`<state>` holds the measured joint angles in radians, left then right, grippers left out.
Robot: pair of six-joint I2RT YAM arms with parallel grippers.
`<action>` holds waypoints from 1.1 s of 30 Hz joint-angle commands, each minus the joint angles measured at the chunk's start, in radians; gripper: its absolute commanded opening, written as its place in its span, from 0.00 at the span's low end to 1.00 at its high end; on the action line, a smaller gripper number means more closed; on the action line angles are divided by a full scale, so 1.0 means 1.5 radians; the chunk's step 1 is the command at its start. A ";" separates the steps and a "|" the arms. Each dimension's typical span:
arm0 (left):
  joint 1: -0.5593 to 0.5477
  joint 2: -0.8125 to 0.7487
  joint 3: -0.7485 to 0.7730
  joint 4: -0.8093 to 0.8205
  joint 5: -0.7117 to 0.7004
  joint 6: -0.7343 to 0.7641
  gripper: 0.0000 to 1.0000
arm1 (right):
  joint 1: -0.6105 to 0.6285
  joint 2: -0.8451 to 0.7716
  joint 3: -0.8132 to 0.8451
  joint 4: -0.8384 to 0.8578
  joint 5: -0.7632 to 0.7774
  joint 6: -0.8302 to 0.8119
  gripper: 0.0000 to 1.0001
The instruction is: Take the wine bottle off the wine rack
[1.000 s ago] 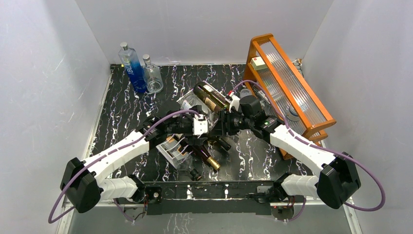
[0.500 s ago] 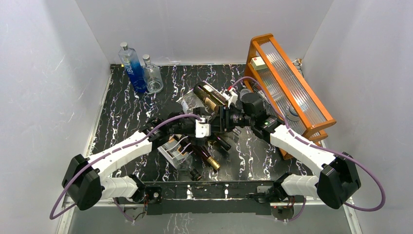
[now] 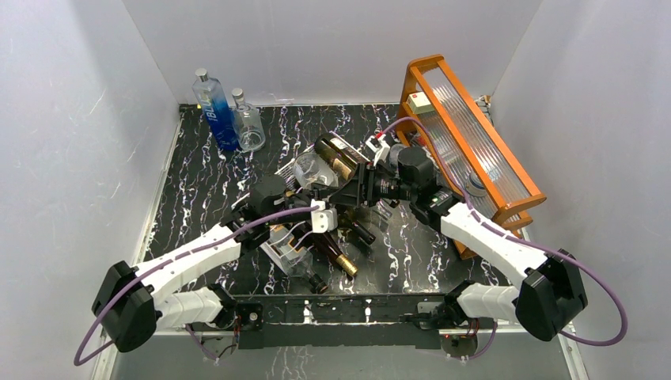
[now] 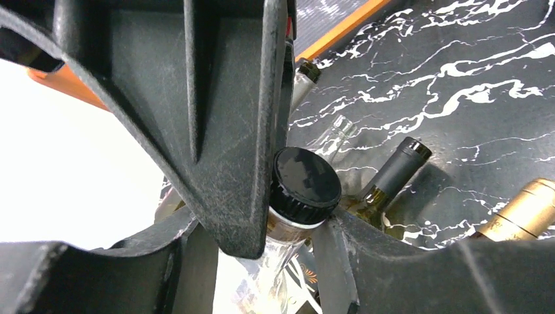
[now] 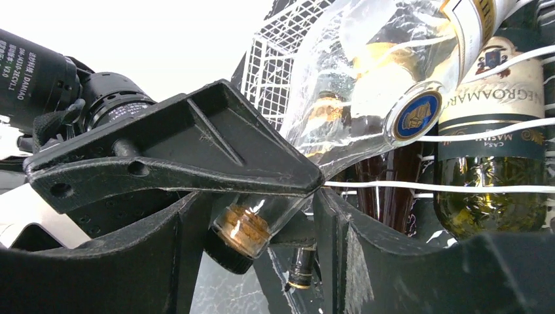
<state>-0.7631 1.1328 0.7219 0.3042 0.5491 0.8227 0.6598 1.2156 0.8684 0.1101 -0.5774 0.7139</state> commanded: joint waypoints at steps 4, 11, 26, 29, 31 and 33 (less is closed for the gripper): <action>0.003 -0.062 -0.013 -0.023 -0.060 -0.098 0.34 | 0.007 -0.118 0.071 -0.102 0.164 -0.059 0.76; 0.003 -0.101 0.014 -0.012 -0.093 -0.146 0.23 | 0.006 -0.211 0.127 -0.186 0.320 -0.123 0.82; 0.003 -0.098 0.117 -0.005 -0.214 -0.244 0.00 | 0.007 -0.263 0.088 -0.197 0.351 -0.141 0.91; 0.003 -0.096 0.140 -0.011 -0.246 -0.275 0.00 | 0.006 -0.267 0.081 -0.198 0.353 -0.141 0.91; 0.003 -0.097 0.154 -0.012 -0.270 -0.285 0.00 | 0.006 -0.270 0.079 -0.202 0.361 -0.142 0.91; 0.003 -0.099 0.164 -0.007 -0.290 -0.289 0.00 | 0.006 -0.272 0.078 -0.211 0.373 -0.141 0.91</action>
<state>-0.7517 1.0145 0.8730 0.2173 0.1593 0.4713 0.6697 0.8345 0.9836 -0.2348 -0.0586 0.5167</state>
